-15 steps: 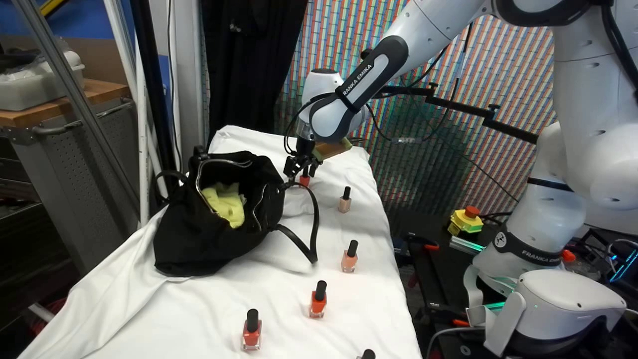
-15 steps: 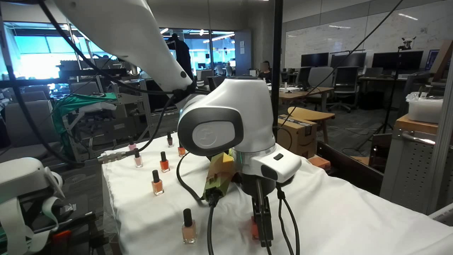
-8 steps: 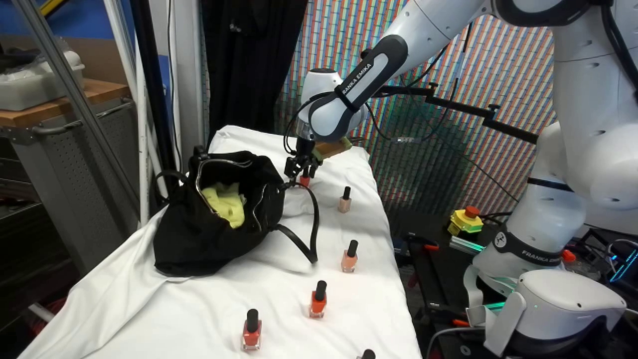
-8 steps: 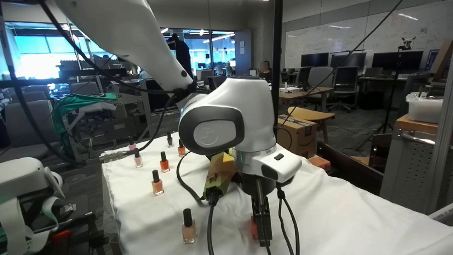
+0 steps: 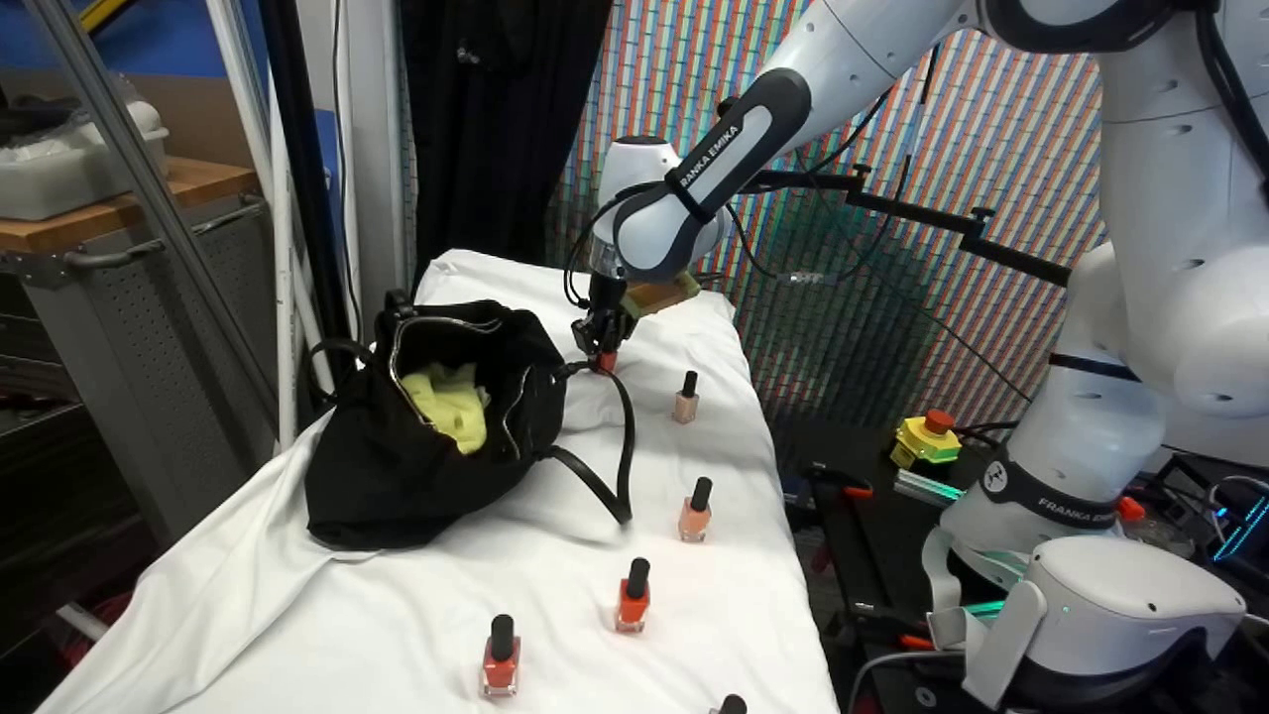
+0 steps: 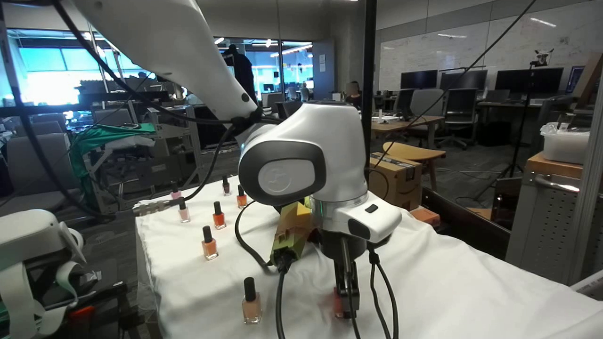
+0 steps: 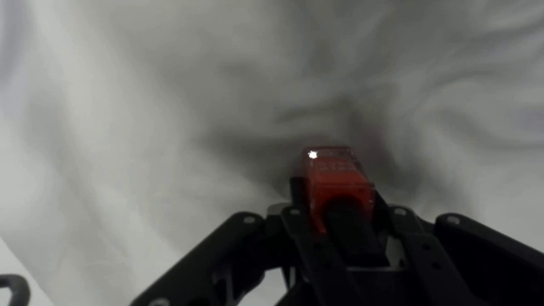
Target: Pick up the nail polish and put them in the bag
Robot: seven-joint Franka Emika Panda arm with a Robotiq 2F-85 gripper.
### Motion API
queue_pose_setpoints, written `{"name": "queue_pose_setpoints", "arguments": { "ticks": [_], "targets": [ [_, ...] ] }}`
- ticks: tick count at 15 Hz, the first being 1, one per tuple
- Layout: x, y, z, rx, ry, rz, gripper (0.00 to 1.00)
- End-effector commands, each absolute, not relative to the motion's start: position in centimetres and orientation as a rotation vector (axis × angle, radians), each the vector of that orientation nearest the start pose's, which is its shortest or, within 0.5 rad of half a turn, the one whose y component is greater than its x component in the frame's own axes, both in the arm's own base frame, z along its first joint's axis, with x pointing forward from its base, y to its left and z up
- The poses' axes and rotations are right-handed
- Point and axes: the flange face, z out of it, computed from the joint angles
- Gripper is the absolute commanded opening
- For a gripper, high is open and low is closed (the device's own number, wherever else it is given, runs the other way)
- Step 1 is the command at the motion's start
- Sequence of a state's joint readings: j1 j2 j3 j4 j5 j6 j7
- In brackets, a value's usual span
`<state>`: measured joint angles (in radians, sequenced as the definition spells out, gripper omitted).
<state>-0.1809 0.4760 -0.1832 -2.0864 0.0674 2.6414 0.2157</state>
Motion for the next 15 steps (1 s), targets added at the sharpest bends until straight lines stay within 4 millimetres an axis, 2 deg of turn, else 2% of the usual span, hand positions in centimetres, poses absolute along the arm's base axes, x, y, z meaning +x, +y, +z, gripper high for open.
{"name": "queue_pose_setpoints", "arguments": {
  "ticks": [1, 4, 8, 12, 15],
  "targets": [
    [56.1, -21.3, 20.4, -3.056, 0.955, -0.114, 0.21],
    [56.0, -21.1, 20.6, -3.065, 0.95, -0.094, 0.22],
    [55.3, -19.8, 22.6, -3.113, 0.91, -0.024, 0.22],
    [54.9, -18.2, 26.3, -3.202, 0.874, -0.055, 0.22],
    [55.4, -16.0, 29.6, -3.275, 0.819, -0.137, 0.22]
  ]
}}
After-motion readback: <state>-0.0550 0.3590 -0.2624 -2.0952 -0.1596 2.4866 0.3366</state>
